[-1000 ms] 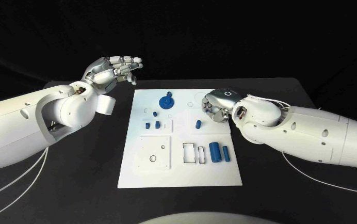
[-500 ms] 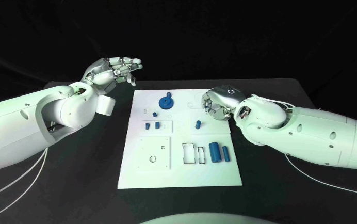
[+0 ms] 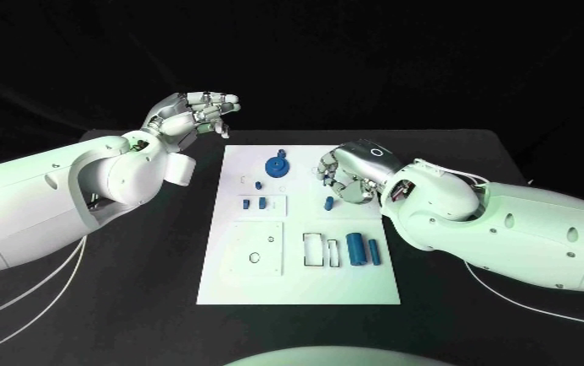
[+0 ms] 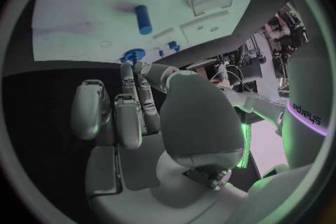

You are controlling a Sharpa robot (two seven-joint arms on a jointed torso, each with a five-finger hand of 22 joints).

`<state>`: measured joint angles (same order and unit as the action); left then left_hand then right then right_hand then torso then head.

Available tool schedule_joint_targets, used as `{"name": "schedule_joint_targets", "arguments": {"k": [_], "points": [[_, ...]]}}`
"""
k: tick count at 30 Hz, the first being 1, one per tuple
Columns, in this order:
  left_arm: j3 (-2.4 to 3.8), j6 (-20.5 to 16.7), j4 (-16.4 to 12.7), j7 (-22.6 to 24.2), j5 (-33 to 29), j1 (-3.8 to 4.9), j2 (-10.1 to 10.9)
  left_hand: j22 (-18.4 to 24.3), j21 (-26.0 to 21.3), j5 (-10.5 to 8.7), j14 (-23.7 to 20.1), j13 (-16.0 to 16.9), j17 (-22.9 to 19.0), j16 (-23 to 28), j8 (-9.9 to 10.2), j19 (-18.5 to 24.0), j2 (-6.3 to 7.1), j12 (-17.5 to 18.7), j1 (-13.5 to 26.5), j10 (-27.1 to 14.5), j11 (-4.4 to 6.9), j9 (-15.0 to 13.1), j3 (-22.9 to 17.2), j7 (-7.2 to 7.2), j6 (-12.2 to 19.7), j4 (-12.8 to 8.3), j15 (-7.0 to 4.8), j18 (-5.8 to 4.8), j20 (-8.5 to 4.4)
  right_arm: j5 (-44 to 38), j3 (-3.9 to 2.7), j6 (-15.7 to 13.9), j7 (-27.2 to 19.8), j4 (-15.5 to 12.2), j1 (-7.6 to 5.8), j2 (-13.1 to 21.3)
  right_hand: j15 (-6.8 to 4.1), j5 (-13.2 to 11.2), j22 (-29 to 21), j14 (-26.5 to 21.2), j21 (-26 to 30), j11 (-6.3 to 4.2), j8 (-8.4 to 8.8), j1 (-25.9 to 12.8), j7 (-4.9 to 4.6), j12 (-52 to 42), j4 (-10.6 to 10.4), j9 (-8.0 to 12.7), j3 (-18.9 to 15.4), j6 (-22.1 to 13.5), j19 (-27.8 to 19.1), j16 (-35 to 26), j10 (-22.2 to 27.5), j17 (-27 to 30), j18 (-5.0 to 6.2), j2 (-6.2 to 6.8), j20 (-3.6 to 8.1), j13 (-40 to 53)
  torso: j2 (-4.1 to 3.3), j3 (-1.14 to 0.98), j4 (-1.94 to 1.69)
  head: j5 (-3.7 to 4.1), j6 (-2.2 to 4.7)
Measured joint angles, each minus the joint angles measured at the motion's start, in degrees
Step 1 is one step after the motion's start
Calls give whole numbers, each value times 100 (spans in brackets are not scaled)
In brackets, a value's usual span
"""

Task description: Assemble the parts on the task board

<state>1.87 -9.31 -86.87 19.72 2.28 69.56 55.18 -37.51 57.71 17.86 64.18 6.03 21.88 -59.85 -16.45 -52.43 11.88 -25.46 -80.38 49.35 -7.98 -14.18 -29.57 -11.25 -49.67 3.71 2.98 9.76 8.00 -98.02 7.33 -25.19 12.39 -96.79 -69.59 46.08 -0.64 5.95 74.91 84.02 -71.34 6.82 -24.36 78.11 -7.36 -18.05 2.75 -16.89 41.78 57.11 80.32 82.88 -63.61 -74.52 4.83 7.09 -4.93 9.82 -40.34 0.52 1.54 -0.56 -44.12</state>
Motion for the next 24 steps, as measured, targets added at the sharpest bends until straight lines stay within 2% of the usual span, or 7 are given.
{"name": "schedule_joint_targets", "arguments": {"k": [6,10,13,18,24], "points": [[0,0,8,-4,0,-2,-25,0,0,0,-2,0,0,0,0,2,0,0,0,-5,1,0,0,0,0,0,2,-1,2,181,-2,-89,-78,-223,64,-167,0,-2,-1,0,-20,1,5,0,1,-17,1,3,1,-1,0,0,-1,11,0,0,0,32,-1,4,-7,-185,-52],[0,-1,10,-4,0,-3,-41,0,0,0,-20,-5,0,0,0,21,0,0,0,-42,-1,0,0,0,0,0,20,-1,20,278,-3,-149,-144,-305,171,-293,0,23,-1,0,-20,7,10,0,2,-18,120,7,119,-2,0,0,-6,11,0,1,0,28,-3,4,-10,-331,-91],[0,-2,13,-5,0,-4,-54,1,0,0,-20,-5,0,0,0,21,0,0,0,-42,-1,-1,0,0,0,0,20,0,20,336,-1,-197,-199,-317,275,-403,0,82,0,0,-20,-34,12,1,9,-46,151,4,150,11,0,0,-48,21,0,0,0,27,-5,4,-10,-437,-116],[0,-2,22,-5,0,-4,-86,1,0,0,-20,-5,-5,0,-21,21,0,0,0,-42,-1,-1,17,0,0,-16,20,0,20,402,1,-286,-293,-299,439,-554,0,56,3,0,-20,-36,12,1,0,-46,152,2,150,21,0,0,-51,21,0,0,0,17,-6,8,-14,-604,-164],[-1,-2,31,-5,0,-5,-118,1,0,0,-20,-5,-4,0,-21,21,0,0,0,-41,0,-1,17,0,0,-16,20,0,20,437,0,-416,-387,-164,704,-735,0,55,3,0,-19,-38,12,1,0,-45,151,3,150,21,0,0,-53,28,0,0,0,7,-5,8,-11,-788,-218]]}}
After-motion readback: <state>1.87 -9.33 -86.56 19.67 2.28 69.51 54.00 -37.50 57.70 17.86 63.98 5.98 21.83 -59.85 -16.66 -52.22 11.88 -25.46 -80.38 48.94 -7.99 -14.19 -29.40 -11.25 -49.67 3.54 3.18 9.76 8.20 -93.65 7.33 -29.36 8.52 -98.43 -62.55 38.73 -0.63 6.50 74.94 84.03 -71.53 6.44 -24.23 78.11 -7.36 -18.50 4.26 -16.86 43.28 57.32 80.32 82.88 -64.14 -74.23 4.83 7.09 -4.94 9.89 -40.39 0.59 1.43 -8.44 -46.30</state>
